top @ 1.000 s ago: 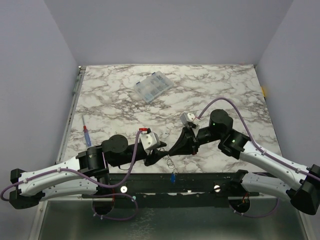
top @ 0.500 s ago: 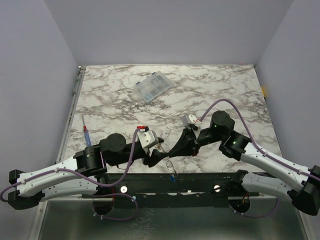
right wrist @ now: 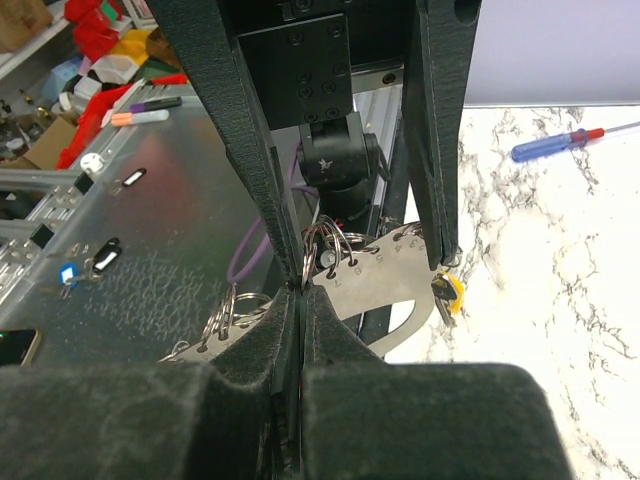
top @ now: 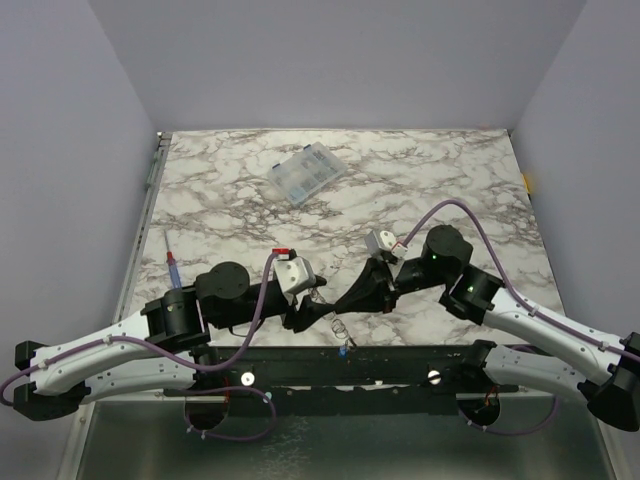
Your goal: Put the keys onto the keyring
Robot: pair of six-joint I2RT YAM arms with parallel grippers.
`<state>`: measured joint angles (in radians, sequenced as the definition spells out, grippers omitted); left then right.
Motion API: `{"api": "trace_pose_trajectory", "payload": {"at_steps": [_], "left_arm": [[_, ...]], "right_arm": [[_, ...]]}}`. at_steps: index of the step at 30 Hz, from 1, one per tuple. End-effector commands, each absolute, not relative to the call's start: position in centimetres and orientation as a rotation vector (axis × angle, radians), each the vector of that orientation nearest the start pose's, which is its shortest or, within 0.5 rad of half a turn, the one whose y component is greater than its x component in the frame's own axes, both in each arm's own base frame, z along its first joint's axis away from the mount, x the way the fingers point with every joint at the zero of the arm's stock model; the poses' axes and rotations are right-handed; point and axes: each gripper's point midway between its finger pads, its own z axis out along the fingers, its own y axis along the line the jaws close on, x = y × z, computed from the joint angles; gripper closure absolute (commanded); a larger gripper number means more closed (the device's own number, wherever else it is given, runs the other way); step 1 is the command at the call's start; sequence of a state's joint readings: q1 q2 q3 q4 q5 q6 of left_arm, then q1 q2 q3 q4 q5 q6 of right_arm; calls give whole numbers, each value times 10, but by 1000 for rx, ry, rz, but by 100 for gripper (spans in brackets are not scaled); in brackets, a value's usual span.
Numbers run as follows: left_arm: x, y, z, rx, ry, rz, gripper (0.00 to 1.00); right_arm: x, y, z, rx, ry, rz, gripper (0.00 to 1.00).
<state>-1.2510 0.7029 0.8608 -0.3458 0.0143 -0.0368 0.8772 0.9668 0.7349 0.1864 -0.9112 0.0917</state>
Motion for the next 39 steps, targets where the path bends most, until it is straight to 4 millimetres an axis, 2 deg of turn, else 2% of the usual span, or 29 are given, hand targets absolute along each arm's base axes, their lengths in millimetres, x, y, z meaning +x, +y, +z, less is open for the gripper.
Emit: {"api": "trace_pose_trajectory", "payload": {"at_steps": [1, 4, 6, 12, 18, 20, 23, 26, 33, 39], "left_arm": [[38, -291, 333, 1181, 1362, -1222, 41], [29, -289, 338, 1211, 1331, -1261, 39], [22, -287, 339, 1238, 1311, -1292, 32], [18, -285, 341, 1246, 1306, -1311, 22], [26, -281, 347, 1194, 1308, -1273, 21], [37, -279, 346, 1152, 1330, -1223, 22], [67, -269, 348, 1009, 1376, -1084, 26], [82, -257, 351, 922, 1378, -1014, 33], [82, -247, 353, 877, 1346, -1016, 53], [80, -250, 340, 882, 1383, -1041, 66]], "right_arm": [[130, 329, 284, -1188, 1249, 1232, 99], [133, 329, 283, -1180, 1258, 1219, 99], [135, 330, 282, -1177, 1262, 1212, 99], [138, 330, 278, -1173, 1273, 1198, 99], [140, 330, 277, -1168, 1279, 1188, 99], [140, 330, 278, -1167, 1277, 1188, 99], [139, 330, 278, -1169, 1275, 1189, 100], [138, 328, 281, -1165, 1266, 1187, 99], [132, 327, 291, -1161, 1218, 1214, 99], [129, 324, 309, -1125, 1175, 1227, 99]]}}
